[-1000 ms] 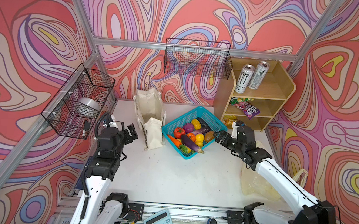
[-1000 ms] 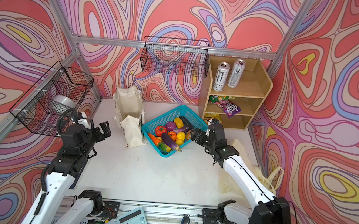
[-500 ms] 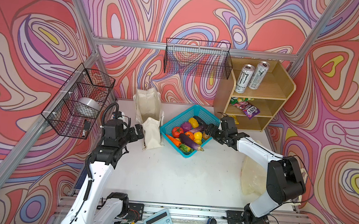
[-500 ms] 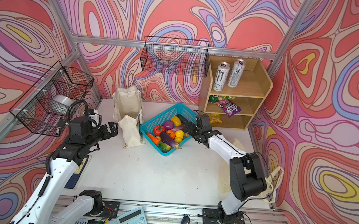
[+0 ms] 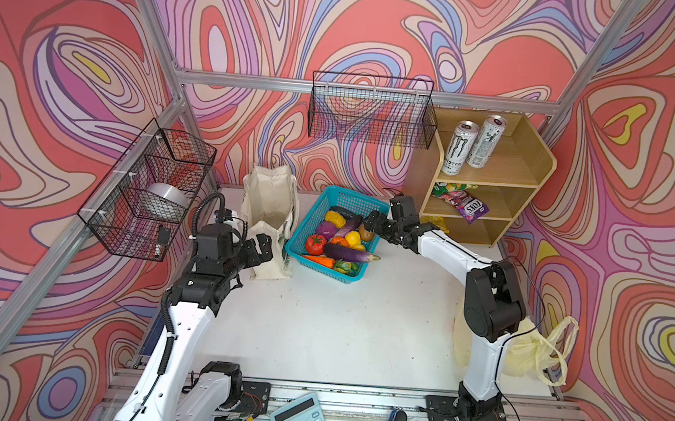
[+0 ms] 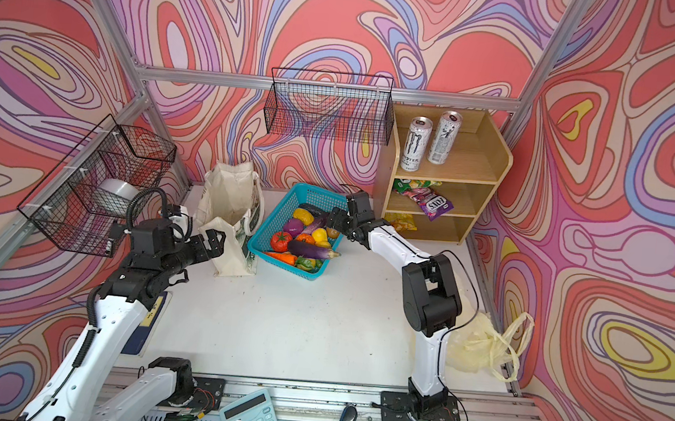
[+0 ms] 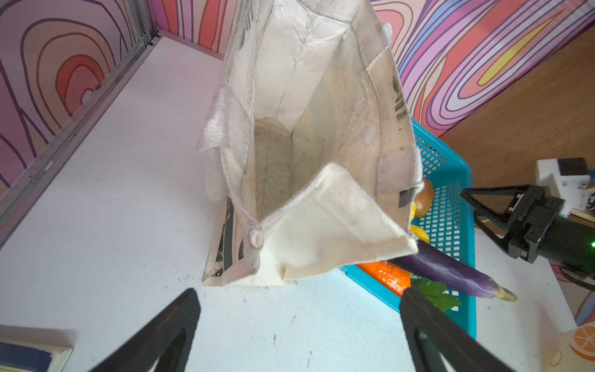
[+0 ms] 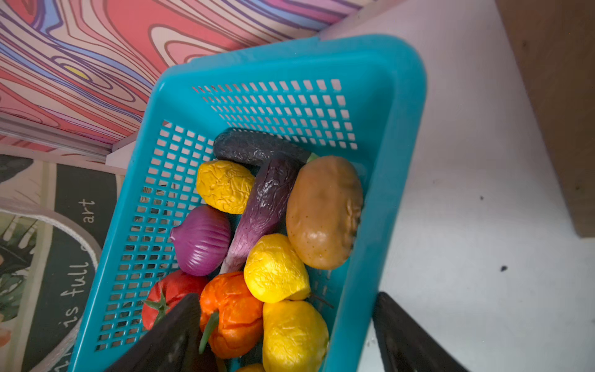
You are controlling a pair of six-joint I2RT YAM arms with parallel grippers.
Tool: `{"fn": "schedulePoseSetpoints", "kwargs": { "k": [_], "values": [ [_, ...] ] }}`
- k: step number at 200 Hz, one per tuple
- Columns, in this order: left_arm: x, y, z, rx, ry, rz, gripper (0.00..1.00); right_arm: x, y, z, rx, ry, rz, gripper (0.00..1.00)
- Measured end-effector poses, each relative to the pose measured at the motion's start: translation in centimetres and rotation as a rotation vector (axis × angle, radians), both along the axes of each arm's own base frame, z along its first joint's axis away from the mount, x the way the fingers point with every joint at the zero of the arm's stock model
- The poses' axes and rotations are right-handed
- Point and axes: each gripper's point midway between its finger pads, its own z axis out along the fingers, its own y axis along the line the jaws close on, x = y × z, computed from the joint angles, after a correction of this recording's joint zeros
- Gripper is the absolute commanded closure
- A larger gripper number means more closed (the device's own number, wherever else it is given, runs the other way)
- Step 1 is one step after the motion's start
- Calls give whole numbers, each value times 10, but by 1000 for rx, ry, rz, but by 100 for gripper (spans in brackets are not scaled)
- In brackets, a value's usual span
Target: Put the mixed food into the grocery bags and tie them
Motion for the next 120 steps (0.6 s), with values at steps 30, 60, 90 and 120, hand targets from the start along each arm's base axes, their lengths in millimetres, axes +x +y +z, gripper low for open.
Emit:
{"fn": "schedulePoseSetpoints", "kwargs": {
  "k": [30, 60, 90, 120],
  "values": [
    [-1, -3, 2, -7, 0, -13, 0, -38, -4, 39, -86, -70, 35, 14],
    [0, -7, 9, -17, -14, -26, 0, -103, 28, 93, -179, -179, 132, 14],
    [8, -10, 20, -28, -18, -31, 0, -171, 91, 83, -347, -199, 298, 12],
    [16, -11, 26, -28, -17, -32, 0, -204, 124, 5, -591, -104, 415, 12]
  ]
}}
